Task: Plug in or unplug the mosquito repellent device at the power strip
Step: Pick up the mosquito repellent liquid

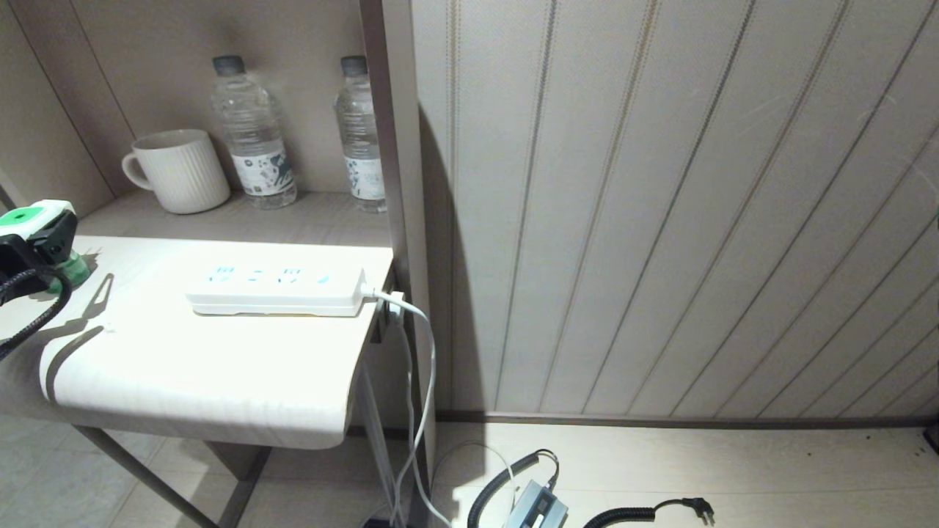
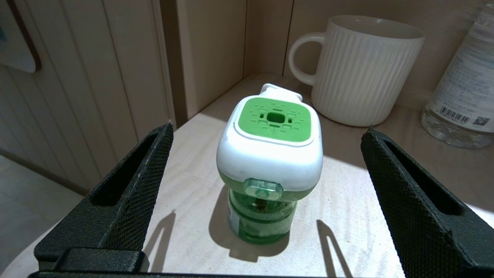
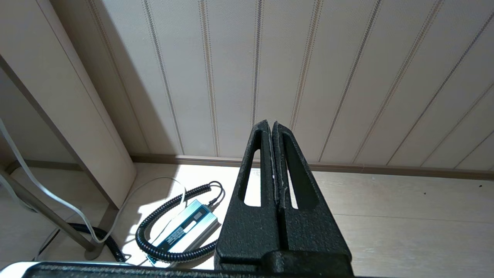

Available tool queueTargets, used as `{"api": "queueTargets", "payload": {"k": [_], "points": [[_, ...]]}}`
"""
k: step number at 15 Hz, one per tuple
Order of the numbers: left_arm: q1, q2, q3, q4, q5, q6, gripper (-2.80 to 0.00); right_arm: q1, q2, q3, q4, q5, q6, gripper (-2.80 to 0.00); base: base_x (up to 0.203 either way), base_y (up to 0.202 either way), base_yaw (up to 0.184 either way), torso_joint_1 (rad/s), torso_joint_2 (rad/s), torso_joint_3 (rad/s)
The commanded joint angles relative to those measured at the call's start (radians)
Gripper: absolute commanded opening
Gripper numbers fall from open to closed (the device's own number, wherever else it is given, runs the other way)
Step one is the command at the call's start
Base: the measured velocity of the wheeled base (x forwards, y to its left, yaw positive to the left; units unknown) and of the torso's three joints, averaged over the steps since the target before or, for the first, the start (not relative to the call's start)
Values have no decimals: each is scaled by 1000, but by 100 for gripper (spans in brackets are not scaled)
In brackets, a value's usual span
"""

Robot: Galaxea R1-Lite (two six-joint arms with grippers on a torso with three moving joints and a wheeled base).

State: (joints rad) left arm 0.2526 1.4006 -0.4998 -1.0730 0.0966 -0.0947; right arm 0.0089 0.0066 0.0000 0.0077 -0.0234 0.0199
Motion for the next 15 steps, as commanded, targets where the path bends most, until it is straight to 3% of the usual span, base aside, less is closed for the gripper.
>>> {"api": "queueTargets", "payload": {"k": [1,15], "points": [[1,1,4,-19,-4,16,0,0,0,0,0,0,0,-280,0,0,0,0,0,0],[13,81,93,-232,-40,44,0,0,0,0,0,-1,0,-280,0,0,0,0,0,0]]}}
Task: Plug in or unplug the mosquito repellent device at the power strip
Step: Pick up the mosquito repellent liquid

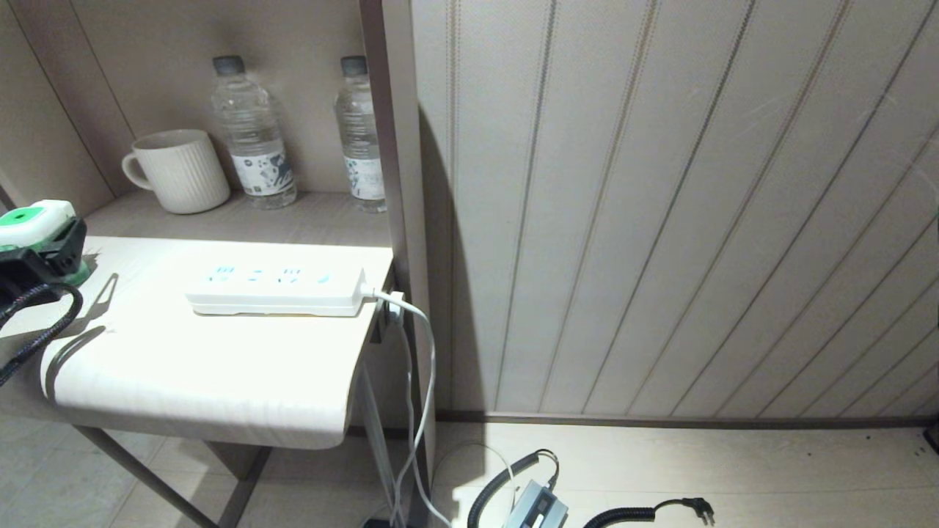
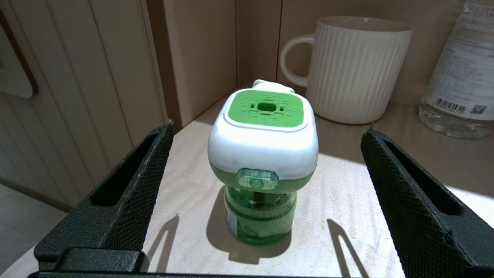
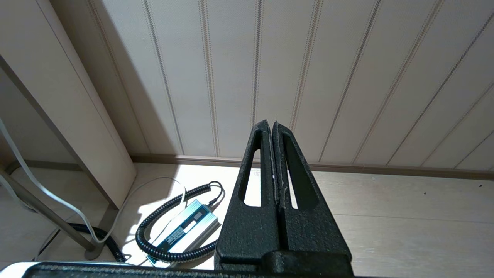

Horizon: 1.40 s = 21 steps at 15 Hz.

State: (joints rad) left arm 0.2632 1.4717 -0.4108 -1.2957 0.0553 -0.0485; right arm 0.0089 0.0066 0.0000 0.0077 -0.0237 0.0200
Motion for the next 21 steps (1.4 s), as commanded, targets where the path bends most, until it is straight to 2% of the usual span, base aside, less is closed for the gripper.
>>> {"api": "queueTargets", "payload": {"k": [1,21], "points": [[5,12,4,-15,1,-2,0,0,0,0,0,1,0,-280,0,0,0,0,0,0],[4,52,-59,-13,-2,-2,0,0,0,0,0,-1,0,-280,0,0,0,0,0,0]]}}
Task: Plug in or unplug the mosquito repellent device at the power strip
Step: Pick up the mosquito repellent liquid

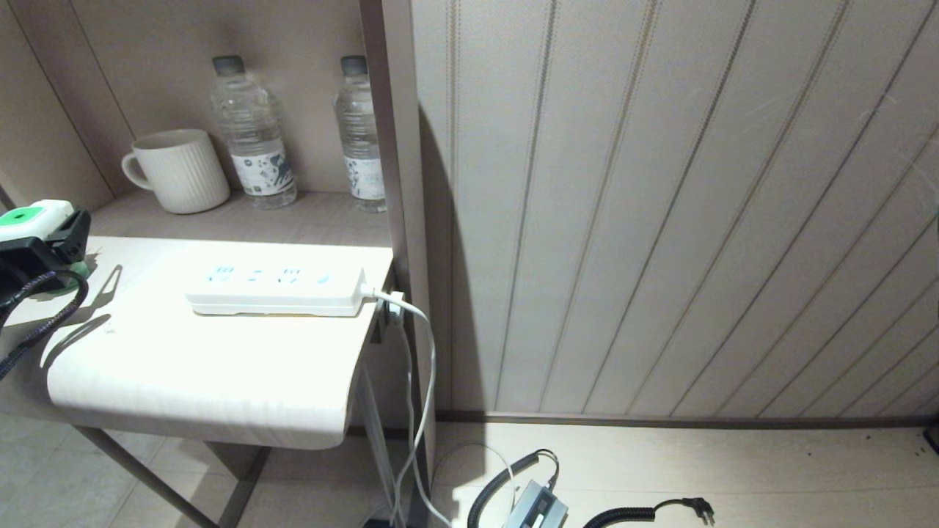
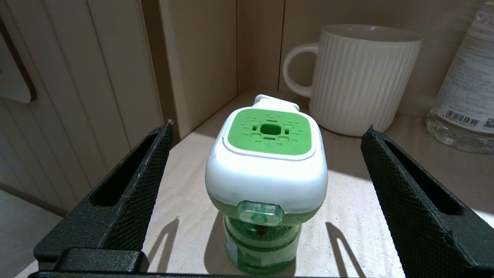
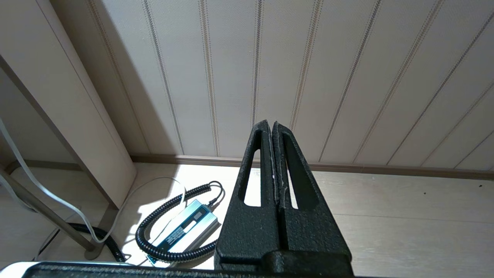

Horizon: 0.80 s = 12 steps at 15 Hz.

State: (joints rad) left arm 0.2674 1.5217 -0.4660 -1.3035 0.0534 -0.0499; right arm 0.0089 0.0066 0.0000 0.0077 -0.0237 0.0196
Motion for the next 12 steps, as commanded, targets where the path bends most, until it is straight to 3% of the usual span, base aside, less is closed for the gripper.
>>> {"api": "queueTargets", "payload": {"k": [1,4,5,12], "points": [[-2,5,-2,-5,0,-1,0,0,0,0,0,0,0,-280,0,0,0,0,0,0],[-2,8,-3,-5,0,-1,0,0,0,0,0,1,0,-280,0,0,0,0,0,0],[-2,8,-3,-4,0,-1,-277,0,0,0,0,1,0,-280,0,0,0,0,0,0],[-2,6,-2,1,0,2,-280,0,0,0,0,1,0,-280,0,0,0,0,0,0]]}}
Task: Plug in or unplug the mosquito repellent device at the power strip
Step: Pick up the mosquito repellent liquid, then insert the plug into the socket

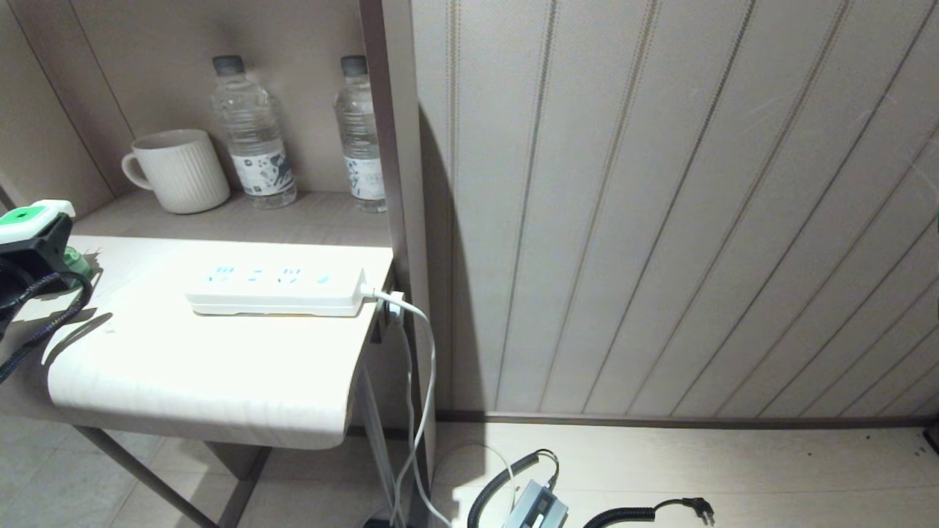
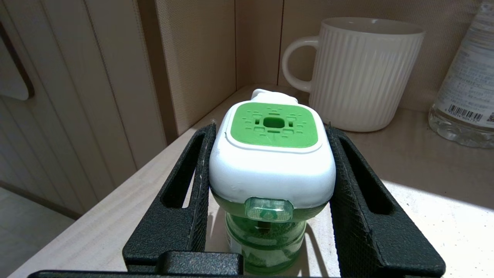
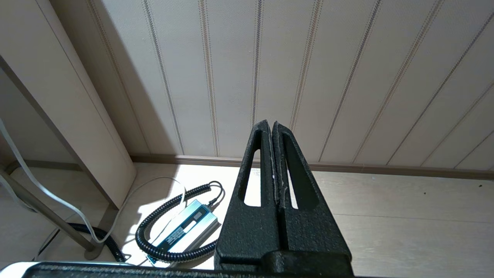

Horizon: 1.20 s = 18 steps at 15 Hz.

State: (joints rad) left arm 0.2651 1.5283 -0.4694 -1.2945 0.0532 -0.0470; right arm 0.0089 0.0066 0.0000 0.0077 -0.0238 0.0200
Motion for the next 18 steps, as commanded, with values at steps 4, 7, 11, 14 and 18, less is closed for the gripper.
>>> {"api": "queueTargets", "payload": {"k": [4,7,11,14,18], "points": [[0,-9,0,-7,0,-1,-280,0,0,0,0,1,0,-280,0,0,0,0,0,0],[-1,-86,3,10,0,11,-280,0,0,0,0,1,0,-280,0,0,0,0,0,0],[-41,-294,-38,237,12,38,-280,0,0,0,0,-2,0,-280,0,0,0,0,0,0],[-112,-417,-222,664,85,40,-280,0,0,0,0,1,0,-280,0,0,0,0,0,0],[-148,-496,-472,1125,167,34,-280,0,0,0,0,-2,0,-280,0,0,0,0,0,0]]}}
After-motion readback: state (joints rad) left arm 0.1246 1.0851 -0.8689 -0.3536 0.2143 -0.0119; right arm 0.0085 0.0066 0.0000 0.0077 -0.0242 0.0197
